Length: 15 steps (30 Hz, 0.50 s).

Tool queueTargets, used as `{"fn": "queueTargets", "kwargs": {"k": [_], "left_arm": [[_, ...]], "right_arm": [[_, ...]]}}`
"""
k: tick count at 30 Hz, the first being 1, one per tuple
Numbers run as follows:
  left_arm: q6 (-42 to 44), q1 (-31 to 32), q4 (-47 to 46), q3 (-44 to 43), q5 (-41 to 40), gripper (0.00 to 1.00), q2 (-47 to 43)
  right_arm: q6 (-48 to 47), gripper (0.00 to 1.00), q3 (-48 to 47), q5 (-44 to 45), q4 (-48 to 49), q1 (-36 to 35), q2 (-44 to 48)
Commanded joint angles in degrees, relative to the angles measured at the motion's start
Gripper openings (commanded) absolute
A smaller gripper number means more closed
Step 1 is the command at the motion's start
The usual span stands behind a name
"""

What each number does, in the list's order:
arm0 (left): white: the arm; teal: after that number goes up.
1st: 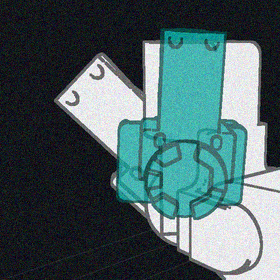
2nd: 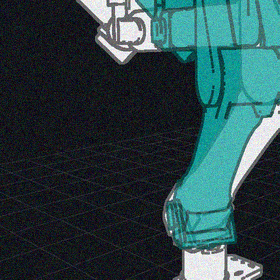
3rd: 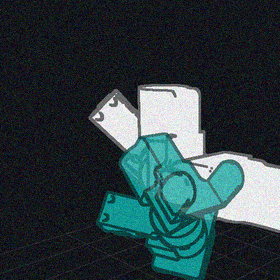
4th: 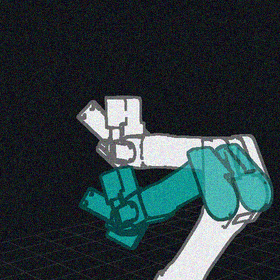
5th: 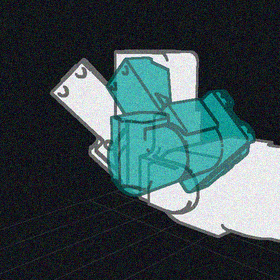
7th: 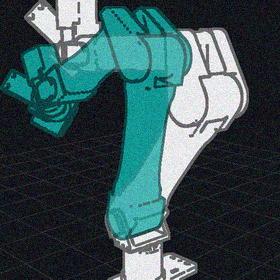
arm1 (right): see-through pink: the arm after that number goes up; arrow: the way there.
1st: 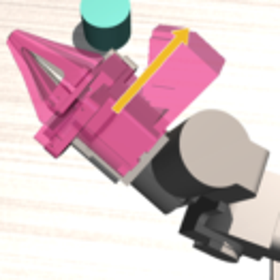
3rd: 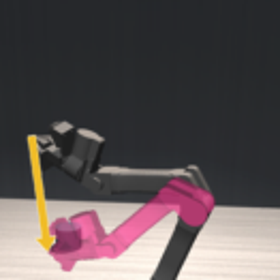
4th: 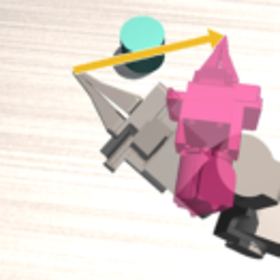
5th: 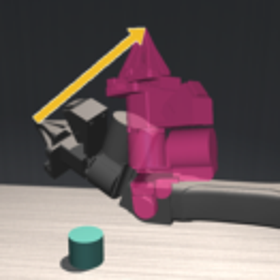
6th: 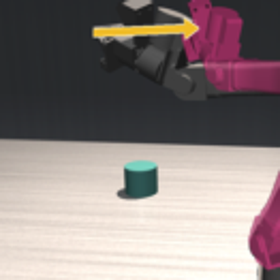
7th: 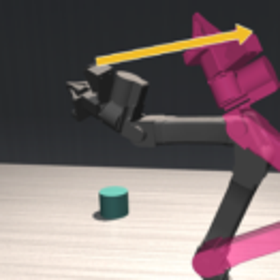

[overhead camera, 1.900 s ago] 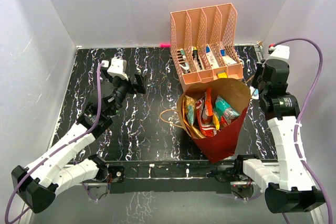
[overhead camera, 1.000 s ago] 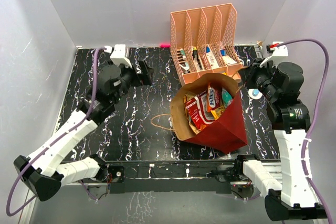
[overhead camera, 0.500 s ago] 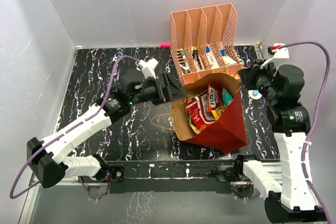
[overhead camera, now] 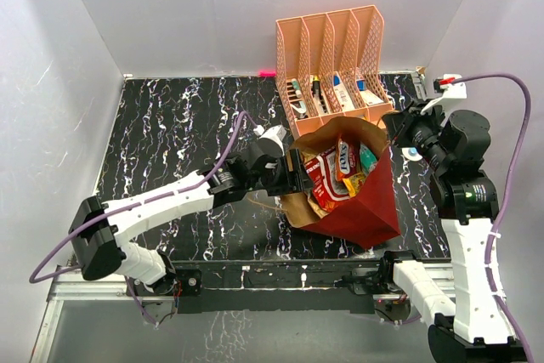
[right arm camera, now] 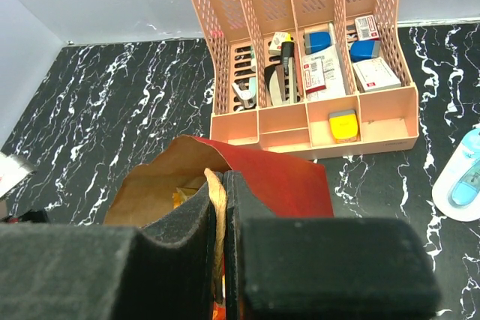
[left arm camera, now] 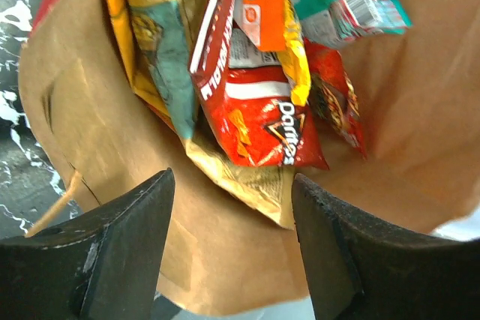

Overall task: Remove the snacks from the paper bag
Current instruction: Take out the snack from the paper bag.

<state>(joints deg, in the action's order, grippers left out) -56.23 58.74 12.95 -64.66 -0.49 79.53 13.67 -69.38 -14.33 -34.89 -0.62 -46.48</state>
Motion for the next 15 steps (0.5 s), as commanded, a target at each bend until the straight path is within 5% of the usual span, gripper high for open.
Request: {"fn": "queueTargets", "kwargs": {"k": [1,15], "left_arm": [[-0.14,0.33,1.35,-3.41,-5.53,0.6,1.51],[3.54,0.08,-0.39,-9.72,-5.77,0.49,11.22]], "right_arm": [[0.64,0.08,0.08,-0.08,5.58,0.36,2.01],[0.41,0.08,1.06,0.6,4.23,0.36,4.33]]}}
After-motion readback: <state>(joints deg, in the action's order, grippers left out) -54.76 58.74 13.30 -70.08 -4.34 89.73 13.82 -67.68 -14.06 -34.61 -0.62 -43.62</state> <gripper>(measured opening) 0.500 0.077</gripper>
